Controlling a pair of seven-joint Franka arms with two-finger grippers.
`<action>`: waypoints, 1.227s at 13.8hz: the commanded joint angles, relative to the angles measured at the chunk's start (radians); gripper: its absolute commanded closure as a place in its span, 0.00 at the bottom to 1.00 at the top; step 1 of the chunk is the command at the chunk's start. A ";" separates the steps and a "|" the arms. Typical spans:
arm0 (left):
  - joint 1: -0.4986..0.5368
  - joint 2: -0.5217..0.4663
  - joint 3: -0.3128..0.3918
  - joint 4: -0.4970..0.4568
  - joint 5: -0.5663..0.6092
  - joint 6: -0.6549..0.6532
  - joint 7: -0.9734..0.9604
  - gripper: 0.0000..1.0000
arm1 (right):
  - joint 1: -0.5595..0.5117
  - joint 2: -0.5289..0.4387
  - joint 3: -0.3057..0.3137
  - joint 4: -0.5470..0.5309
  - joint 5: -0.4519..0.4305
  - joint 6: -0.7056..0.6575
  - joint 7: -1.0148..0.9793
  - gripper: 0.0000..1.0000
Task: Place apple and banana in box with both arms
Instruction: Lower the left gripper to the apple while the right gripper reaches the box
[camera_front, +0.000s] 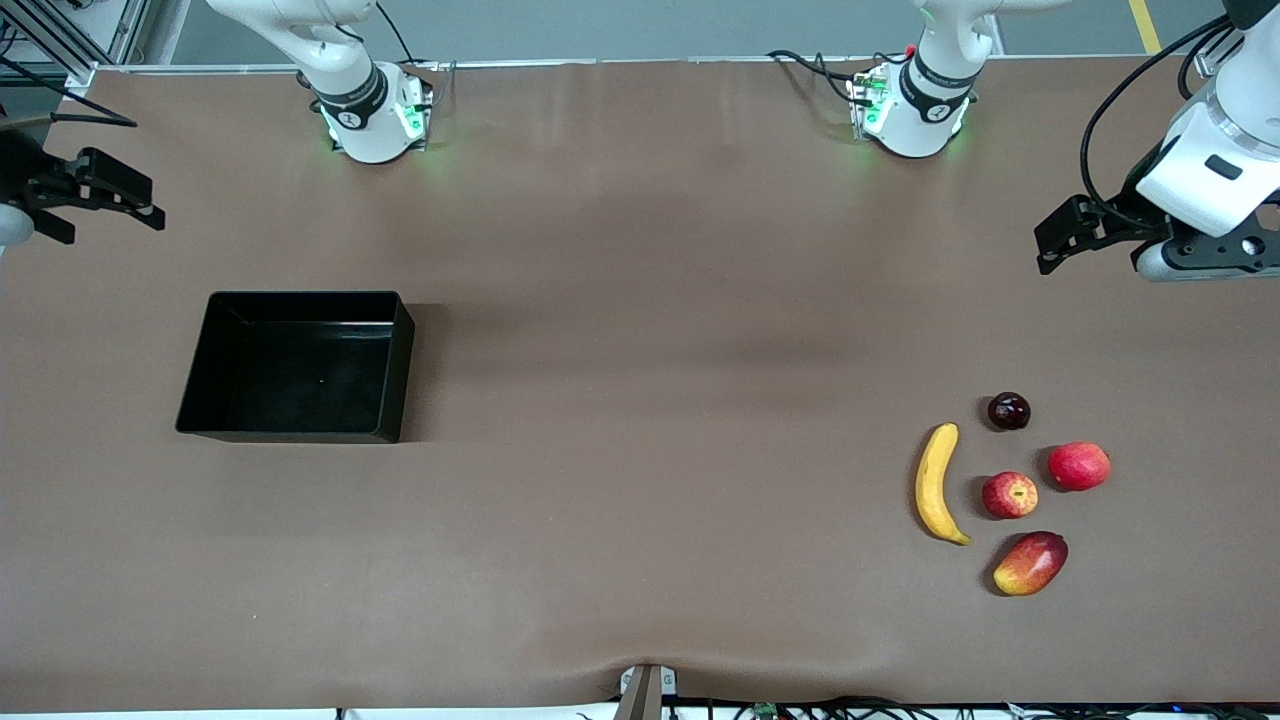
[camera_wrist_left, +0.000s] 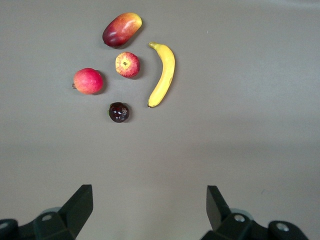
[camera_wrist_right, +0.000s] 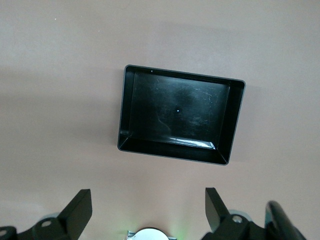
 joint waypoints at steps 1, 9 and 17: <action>0.001 -0.011 0.000 0.003 0.003 -0.018 0.006 0.00 | -0.028 -0.002 0.007 0.002 0.003 -0.001 -0.014 0.00; -0.004 0.116 0.001 0.014 0.012 0.081 -0.012 0.00 | -0.064 0.032 0.008 0.041 0.009 -0.003 -0.015 0.00; 0.055 0.448 0.007 -0.001 0.184 0.388 -0.017 0.00 | -0.064 0.035 0.010 0.041 -0.006 -0.001 -0.015 0.00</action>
